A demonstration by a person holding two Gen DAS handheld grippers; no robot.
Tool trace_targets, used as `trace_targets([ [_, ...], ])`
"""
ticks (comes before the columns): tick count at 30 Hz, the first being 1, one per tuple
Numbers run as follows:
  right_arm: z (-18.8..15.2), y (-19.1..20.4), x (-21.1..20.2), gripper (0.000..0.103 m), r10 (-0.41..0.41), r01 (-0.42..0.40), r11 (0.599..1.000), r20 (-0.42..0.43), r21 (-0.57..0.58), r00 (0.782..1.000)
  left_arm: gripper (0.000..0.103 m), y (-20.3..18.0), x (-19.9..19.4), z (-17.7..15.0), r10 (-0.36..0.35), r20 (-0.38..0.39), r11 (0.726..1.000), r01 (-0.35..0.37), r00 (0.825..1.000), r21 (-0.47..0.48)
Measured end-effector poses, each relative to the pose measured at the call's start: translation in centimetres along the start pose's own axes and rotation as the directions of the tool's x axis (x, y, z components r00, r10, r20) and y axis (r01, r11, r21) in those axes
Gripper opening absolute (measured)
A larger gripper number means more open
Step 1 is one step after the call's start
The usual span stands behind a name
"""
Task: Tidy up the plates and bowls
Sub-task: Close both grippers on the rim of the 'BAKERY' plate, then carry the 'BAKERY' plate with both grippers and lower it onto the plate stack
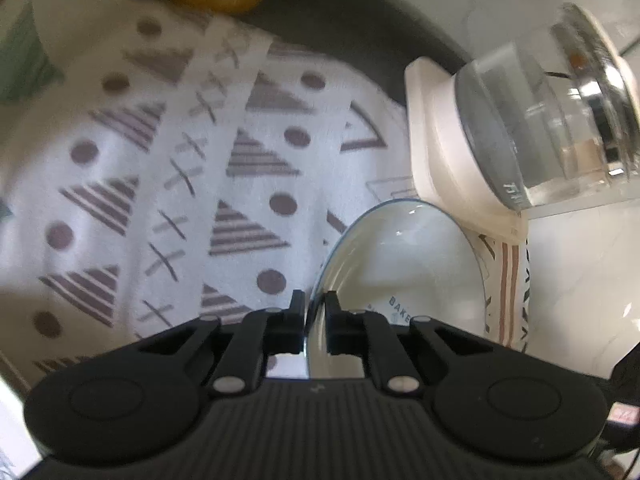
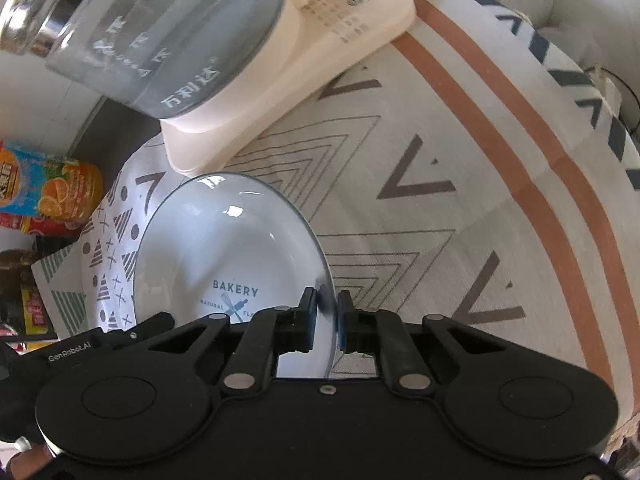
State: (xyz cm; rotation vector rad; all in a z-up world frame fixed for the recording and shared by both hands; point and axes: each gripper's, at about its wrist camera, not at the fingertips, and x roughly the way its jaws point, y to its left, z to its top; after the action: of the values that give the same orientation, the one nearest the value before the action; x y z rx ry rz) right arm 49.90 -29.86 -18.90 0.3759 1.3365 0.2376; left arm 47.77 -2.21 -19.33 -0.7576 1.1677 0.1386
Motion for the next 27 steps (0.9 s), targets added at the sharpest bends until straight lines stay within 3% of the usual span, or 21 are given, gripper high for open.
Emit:
trace_targets([
  [9, -0.7, 1.8, -2.4, 0.005, 0.086, -0.079, 0.992, 0.064, -0.097, 0.994, 0.0, 1.4, -3.5, -0.3, -0.01, 0.077, 1.0, 0.012, 0.997, -0.026],
  [11, -1.0, 2.4, -2.4, 0.005, 0.11, -0.102, 0.988, 0.062, -0.118, 0.992, 0.0, 1.4, -4.5, -0.6, -0.133, 0.091, 0.99, 0.138, 0.987, -0.04],
  [12, -1.2, 2.9, -2.5, 0.005, 0.122, -0.112, 0.984, 0.064, -0.139, 0.99, 0.0, 0.8, -5.2, -0.7, -0.161, 0.106, 0.986, 0.163, 0.981, -0.014],
  [14, -1.7, 4.1, -2.7, 0.005, 0.13, -0.117, 0.975, 0.06, -0.189, 0.99, 0.0, -0.8, -6.2, -1.1, -0.139, 0.127, 0.989, 0.132, 0.982, 0.062],
  [16, -1.9, 4.6, -2.6, 0.005, 0.109, -0.094, 0.976, 0.065, -0.196, 0.992, 0.0, -1.5, -6.3, -1.1, -0.151, 0.127, 0.988, 0.145, 0.98, 0.059],
  [23, -2.5, 3.4, -2.1, 0.004, 0.102, -0.089, 0.982, 0.065, -0.168, 0.993, 0.003, 0.5, -7.6, -1.0, 0.014, 0.153, 1.0, -0.014, 0.988, -0.004],
  [25, -2.8, 3.3, -2.1, 0.004, 0.098, -0.087, 0.983, 0.061, -0.163, 0.993, 0.005, 1.7, -7.4, -1.1, 0.03, 0.142, 0.999, -0.026, 0.989, -0.029],
  [27, -2.8, 3.1, -1.9, 0.004, 0.092, -0.082, 0.984, 0.056, -0.156, 0.994, 0.017, 2.6, -7.1, -1.1, 0.068, 0.127, 0.996, -0.06, 0.99, -0.066],
])
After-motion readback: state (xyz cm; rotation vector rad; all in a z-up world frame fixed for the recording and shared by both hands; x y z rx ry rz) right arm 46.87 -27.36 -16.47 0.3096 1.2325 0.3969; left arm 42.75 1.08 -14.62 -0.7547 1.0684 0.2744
